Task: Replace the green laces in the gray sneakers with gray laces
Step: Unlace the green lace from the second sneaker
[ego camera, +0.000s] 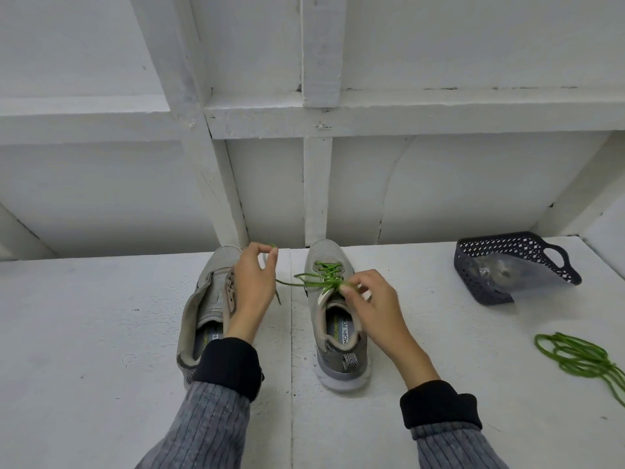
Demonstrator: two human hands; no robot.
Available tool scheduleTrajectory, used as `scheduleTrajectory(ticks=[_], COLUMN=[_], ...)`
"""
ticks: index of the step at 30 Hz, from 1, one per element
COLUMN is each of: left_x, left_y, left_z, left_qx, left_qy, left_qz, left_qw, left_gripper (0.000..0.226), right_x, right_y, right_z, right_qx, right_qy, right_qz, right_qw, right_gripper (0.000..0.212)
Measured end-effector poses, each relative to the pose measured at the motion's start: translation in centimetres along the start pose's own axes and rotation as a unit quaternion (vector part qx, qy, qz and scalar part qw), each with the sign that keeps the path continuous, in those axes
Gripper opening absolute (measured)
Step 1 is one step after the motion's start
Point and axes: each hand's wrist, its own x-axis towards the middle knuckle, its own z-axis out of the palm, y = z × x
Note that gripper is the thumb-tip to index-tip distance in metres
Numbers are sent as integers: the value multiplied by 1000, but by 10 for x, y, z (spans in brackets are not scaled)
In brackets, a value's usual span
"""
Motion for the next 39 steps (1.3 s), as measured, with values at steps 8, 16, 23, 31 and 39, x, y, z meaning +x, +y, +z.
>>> scheduleTrajectory(ticks=[8, 16, 23, 31, 39], left_x=[-24, -52, -55, -45, -44], left_y=[-5, 5, 8, 19, 29], left_z=[10, 22, 23, 27, 27], left_qx=[136, 58, 27, 17, -86], left_qy=[-59, -117, -173, -300, -325], left_qz=[35, 119, 68, 51, 76], left_qw=[988, 984, 982, 952, 939], left_gripper=[39, 9, 11, 27, 61], right_x=[19, 1, -4, 6, 11], right_y=[20, 7, 12, 10, 11], right_z=[-29, -2, 1, -4, -1], right_qx=[139, -20, -59, -69, -11], right_qy=[254, 64, 18, -42, -127], right_qz=[236, -11, -28, -17, -2], right_qw=[928, 998, 998, 997, 992], right_gripper=[23, 27, 20, 12, 17])
